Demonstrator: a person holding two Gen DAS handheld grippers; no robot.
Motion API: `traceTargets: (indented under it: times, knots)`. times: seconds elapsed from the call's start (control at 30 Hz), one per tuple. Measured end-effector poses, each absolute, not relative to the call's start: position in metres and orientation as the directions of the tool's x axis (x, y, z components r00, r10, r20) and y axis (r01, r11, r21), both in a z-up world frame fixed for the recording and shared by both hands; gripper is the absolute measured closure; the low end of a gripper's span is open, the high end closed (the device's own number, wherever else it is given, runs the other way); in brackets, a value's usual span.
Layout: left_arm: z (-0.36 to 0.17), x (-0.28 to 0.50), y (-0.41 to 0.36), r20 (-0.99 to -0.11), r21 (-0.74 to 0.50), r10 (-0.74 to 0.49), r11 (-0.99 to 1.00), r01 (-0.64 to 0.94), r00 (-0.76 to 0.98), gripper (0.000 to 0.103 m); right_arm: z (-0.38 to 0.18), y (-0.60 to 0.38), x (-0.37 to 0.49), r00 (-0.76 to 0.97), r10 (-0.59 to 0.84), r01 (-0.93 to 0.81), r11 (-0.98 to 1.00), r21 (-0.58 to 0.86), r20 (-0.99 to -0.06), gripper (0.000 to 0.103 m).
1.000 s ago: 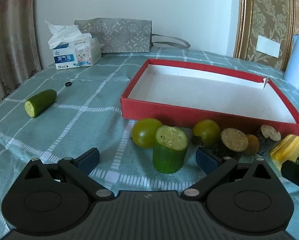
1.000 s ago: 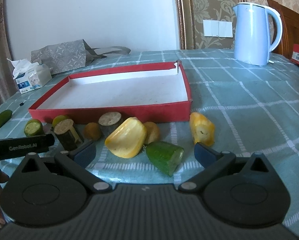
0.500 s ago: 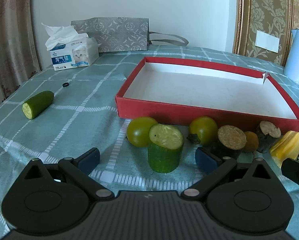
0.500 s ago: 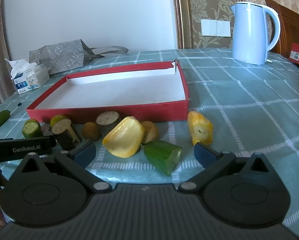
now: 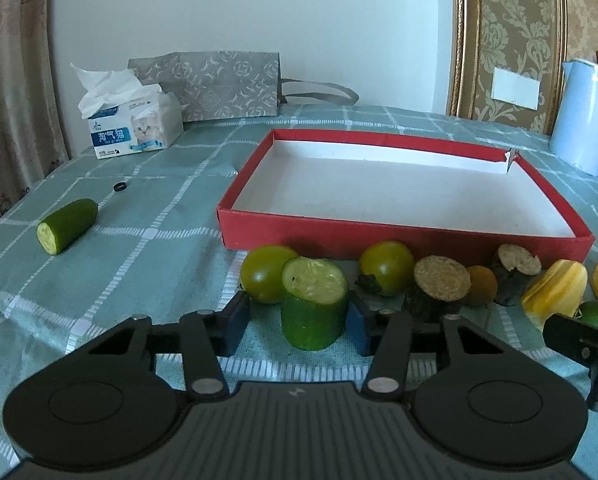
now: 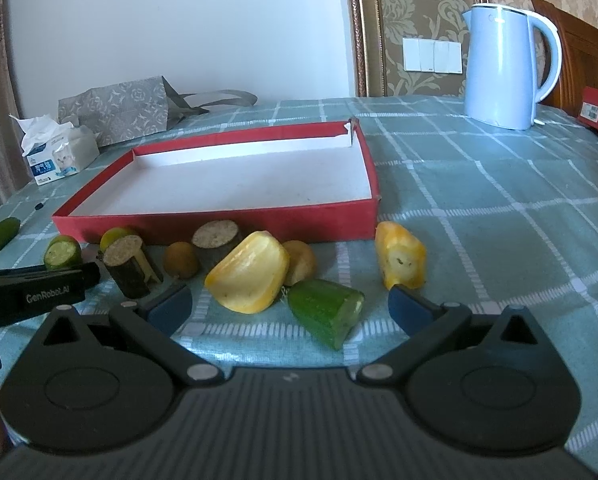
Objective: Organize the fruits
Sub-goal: 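Close the left gripper on the cucumber chunk while the right gripper grasps a cucumber slice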
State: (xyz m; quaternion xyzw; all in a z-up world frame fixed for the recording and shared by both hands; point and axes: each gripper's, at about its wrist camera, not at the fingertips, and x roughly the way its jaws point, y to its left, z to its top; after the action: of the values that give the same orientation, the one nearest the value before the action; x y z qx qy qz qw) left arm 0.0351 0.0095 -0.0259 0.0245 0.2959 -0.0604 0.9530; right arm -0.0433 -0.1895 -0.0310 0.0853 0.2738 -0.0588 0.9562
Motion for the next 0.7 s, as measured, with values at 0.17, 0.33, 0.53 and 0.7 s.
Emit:
traceTargets:
  times: [0.17,0.33,0.53,0.7]
  knots:
    - [-0.025,0.030,0.011,-0.560,0.003,-0.131,0.987,0.160,0.818,0.071,-0.029,-0.197,-0.049,0.848,-0.061,0.153,0.979,0.133,-0.526,0.000]
    - [-0.024,0.023,0.021,-0.543,-0.035,-0.166,0.984,0.176,0.823,0.071,-0.028,-0.216,-0.070,0.858,-0.066,0.145,0.982,0.118,-0.510,0.000]
    - [-0.024,0.018,0.026,-0.548,-0.072,-0.222,0.973,0.218,0.807,0.071,-0.027,-0.243,-0.085,0.871,-0.041,0.131,0.980,0.152,-0.489,0.000]
    - [-0.025,0.017,0.027,-0.549,-0.082,-0.239,0.969,0.232,0.801,0.071,-0.026,-0.237,-0.084,0.872,0.005,0.067,0.989,0.130,-0.489,0.000]
